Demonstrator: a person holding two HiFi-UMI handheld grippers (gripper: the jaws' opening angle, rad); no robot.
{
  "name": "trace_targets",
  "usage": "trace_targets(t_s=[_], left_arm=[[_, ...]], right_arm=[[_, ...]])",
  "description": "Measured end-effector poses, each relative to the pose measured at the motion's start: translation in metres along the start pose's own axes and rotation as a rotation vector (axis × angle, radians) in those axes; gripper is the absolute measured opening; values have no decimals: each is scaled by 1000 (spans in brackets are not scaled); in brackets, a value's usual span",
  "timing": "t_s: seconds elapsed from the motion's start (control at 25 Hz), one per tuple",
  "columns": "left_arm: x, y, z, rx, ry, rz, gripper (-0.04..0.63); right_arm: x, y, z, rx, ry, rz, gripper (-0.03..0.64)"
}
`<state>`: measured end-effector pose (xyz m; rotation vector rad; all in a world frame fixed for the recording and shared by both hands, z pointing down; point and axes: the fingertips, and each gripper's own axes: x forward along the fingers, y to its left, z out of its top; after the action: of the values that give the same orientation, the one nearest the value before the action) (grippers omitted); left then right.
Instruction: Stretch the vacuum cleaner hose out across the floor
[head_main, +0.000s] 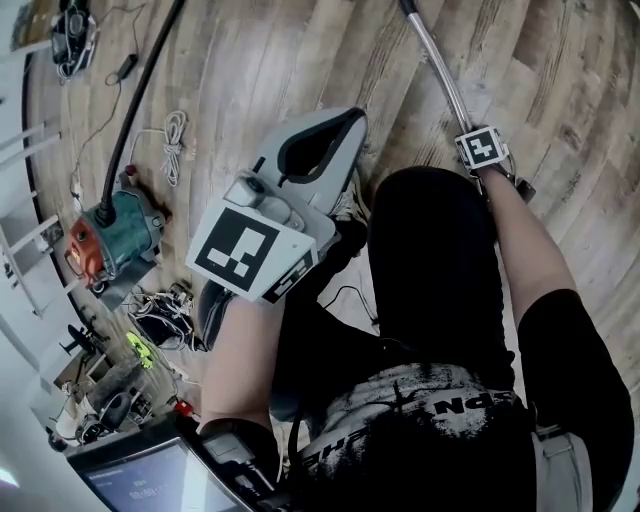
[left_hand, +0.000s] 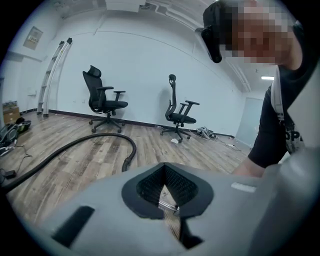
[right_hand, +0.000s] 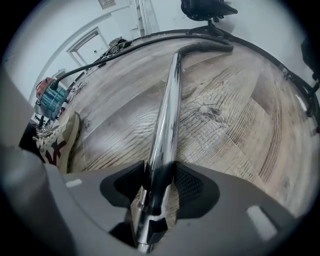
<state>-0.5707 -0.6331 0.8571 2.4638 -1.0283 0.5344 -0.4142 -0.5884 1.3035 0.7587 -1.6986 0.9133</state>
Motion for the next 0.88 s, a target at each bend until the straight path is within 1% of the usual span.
trace_targets(t_s=[0.08,0.2,0.24,0.32,0.36,0.4,0.48,0.56,0.64,0.68,0.72,0.76,0.8,0.88], left_arm=[[6,0,-1,7,2,1,0],[11,0,-1,10,-3,2,0],[11,1,0,10,-5,1,0],[13,1,2,12,-7,-3,0],[15,1,2,12,-6,-6,0],[17,1,2,12,-4,-6,0],[23,4,0,6,-10,-8,0],[33,9,-6,-28,-18,-35,0],[55,10,-27,-111,13,-108,2],[70,11,-44,-170,46,-150,29],[87,13,-64,-238,86,-184,103],[104,16,-86,-312,127,-206,140],[122,18,-107,-386,161,-216,160],[159,20,-145,-510,212,-214,176]], right_arm=[[0,-1,-1,8,-15,-5,194],[-5,-8,-9,31,7,-43,187],[-4,-6,-5,45,-9,-26,184],[-1,6,7,85,-57,54,178],[-1,8,9,107,-64,83,176],[-2,4,6,122,-49,80,175],[-5,-8,-3,129,-8,47,174],[-12,-17,-7,123,8,32,173],[-22,-25,-13,122,19,23,173],[-28,-29,-17,119,26,21,173],[-34,-32,-19,112,33,22,173],[-40,-33,-20,102,40,25,173],[-47,-35,-21,89,47,29,173],[-62,-44,-23,60,56,25,173]])
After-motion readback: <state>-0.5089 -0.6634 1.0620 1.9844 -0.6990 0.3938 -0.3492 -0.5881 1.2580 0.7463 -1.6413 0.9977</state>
